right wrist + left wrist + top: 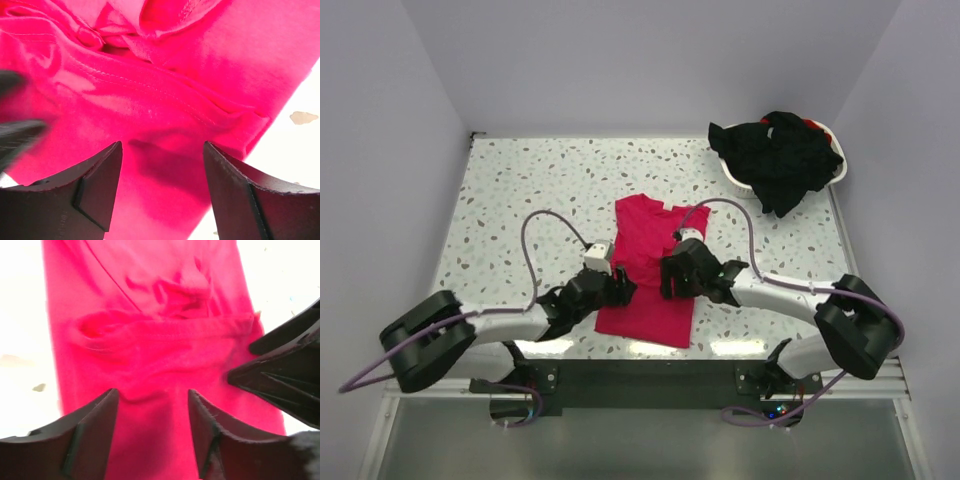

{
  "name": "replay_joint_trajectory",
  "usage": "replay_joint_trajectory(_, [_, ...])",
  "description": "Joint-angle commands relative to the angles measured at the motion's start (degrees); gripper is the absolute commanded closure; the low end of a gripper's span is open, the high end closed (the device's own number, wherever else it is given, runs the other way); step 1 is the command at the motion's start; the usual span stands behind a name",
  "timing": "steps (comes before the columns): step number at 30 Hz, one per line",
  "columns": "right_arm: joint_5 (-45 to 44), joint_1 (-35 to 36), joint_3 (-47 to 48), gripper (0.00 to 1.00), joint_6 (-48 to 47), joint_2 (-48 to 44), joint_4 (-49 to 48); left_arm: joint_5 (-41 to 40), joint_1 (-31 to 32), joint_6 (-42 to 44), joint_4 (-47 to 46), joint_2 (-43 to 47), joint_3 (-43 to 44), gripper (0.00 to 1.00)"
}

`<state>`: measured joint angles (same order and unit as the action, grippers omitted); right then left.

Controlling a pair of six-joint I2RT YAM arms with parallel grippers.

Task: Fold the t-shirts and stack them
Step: Fold the tshirt

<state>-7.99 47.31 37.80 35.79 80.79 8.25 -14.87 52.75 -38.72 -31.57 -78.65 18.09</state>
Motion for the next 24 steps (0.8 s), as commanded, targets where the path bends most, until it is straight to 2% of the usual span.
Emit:
replay_joint_trajectory(1, [-3.16,-0.11,8.65,0.30,-3.34,-3.27,5.37,-8.75,0.07,1.45,13.43,11.65,2.37,0.36])
replay_joint_trajectory(3, [-3.61,-0.37,13.50,0.29,-5.89,-1.17,7.21,-15.49,-0.10,3.29,22.03,19.54,3.62,0.32])
replay_joint_trajectory(6, [-2.04,-2.03,22.21,0.29,-10.82,4.95,5.55,-20.53,-0.98,5.14,26.64,27.20,4.59,0.30])
replay_joint_trajectory(9, [2.70,-5.11,30.99,0.31,-14.42,12.94,3.18,-17.41,-3.52,6.46,22.46,28.82,3.28,0.30])
replay_joint_trajectory(13, [10.08,-8.02,44.53,0.36,-19.52,24.47,0.71,-8.96,-8.71,6.81,15.51,22.51,3.53,0.30])
replay_joint_trajectory(17, [13.60,-10.56,54.90,0.39,-22.51,34.68,1.06,-1.06,-11.09,8.83,1.03,15.47,4.06,0.31])
replay_joint_trajectory(24, [17.21,-13.73,67.21,0.39,-25.50,46.73,1.86,4.05,-12.67,10.69,-8.23,-0.09,11.00,0.32])
